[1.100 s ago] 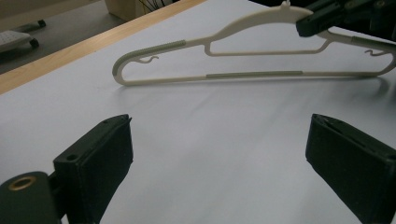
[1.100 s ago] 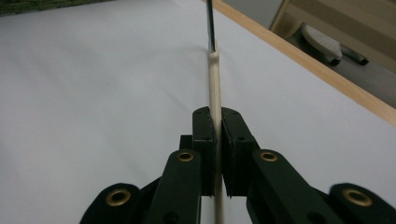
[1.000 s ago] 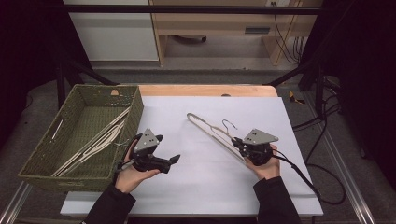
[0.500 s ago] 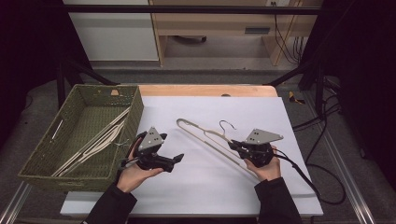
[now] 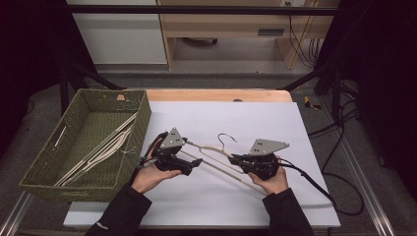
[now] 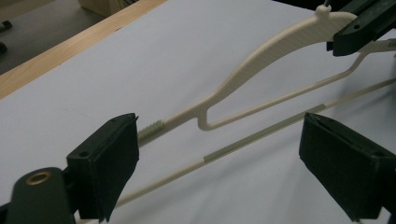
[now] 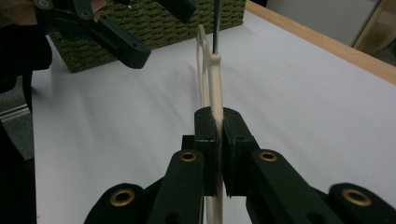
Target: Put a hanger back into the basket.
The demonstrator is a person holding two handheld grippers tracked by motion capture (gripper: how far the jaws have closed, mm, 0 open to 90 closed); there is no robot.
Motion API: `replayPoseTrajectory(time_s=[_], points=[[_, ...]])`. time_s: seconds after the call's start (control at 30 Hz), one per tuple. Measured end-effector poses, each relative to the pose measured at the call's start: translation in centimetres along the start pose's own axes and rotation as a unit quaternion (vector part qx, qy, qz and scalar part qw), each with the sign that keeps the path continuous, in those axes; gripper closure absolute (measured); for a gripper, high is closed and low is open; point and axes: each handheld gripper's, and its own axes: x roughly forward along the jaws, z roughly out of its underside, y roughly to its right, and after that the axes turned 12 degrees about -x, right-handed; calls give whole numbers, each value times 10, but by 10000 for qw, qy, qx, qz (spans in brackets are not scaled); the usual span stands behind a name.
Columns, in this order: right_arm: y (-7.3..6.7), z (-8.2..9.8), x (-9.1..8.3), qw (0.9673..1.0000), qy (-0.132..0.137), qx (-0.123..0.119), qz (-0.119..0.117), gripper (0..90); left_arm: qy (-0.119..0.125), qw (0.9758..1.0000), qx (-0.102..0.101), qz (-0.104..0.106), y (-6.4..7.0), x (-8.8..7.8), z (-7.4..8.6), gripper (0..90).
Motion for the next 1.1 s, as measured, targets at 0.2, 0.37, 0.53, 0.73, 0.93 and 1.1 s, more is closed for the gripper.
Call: replayPoseTrajectory(time_s=[0.2,0.37,0.53,0.73,0.93,1.1], points=[[-6,-3,6,9996,-55,-105,-239,868,-132,9995,173,213,5,11,-4,209],[-9,-6,8,9991,7,-125,-402,868,-227,9985,405,289,11,15,-8,368],[-9,-6,8,9989,19,-115,-456,868,-244,9972,570,426,16,15,-8,566],[-9,-5,8,9985,-9,-124,-534,867,-413,9955,750,394,17,16,-7,629],[-8,-5,9,9989,-100,-80,-445,821,-556,9947,799,336,21,15,-6,697],[-7,-5,7,9999,-92,-129,-63,740,-741,9928,816,460,25,13,-6,769]])
